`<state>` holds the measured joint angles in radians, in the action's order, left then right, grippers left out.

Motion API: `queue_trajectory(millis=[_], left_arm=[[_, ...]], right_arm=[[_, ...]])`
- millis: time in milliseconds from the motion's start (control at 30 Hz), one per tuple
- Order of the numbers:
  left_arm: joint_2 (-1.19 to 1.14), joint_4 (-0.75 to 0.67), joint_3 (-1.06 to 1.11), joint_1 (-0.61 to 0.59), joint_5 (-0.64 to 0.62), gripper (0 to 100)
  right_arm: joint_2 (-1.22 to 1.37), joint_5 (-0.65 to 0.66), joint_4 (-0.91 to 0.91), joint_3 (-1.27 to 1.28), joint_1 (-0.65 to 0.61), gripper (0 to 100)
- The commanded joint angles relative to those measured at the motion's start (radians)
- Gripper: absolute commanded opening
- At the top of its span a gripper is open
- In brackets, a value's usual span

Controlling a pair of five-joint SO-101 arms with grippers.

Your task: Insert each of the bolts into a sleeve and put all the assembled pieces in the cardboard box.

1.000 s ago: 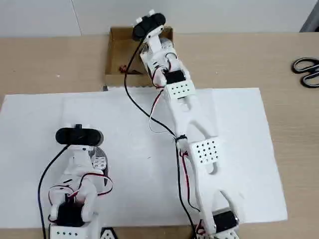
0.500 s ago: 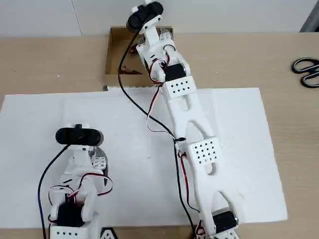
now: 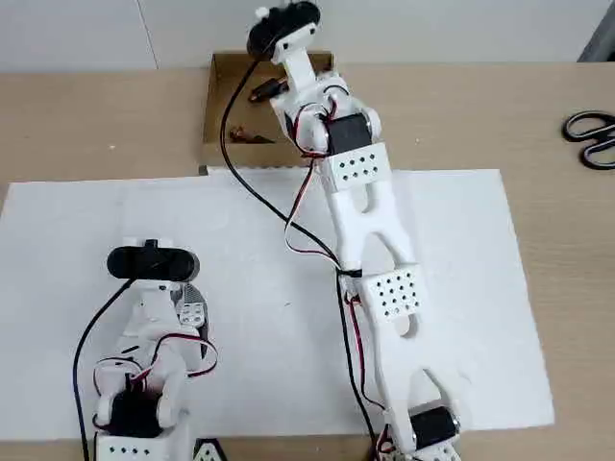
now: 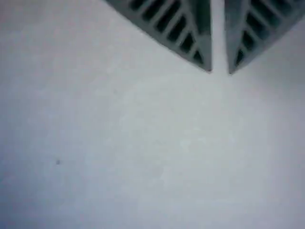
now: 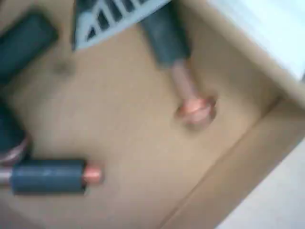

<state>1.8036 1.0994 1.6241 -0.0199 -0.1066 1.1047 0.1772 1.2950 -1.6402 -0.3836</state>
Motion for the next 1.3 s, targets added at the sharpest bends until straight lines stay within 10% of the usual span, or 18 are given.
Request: queue_trajectory(millis=[0, 333, 533, 1267], left_arm=[[0.006, -0.025, -0.004, -0.002, -0.008, 1], [0.006, 0.0, -0.007, -0.006, -0.011, 1], [0.006, 0.003, -0.008, 0.0, -0.006, 1], [0.006, 0.002, -0.008, -0.008, -0.009, 1]], right_arm=[[-0.159, 0.002, 0.116, -0.041, -0.027, 22.0], [-0.34, -0.032, 0.377, -0.043, -0.027, 21.4], [-0.426, -0.041, 0.383, -0.041, -0.03, 0.0], [-0.849, -0.044, 0.403, 0.232, 0.018, 0.3]])
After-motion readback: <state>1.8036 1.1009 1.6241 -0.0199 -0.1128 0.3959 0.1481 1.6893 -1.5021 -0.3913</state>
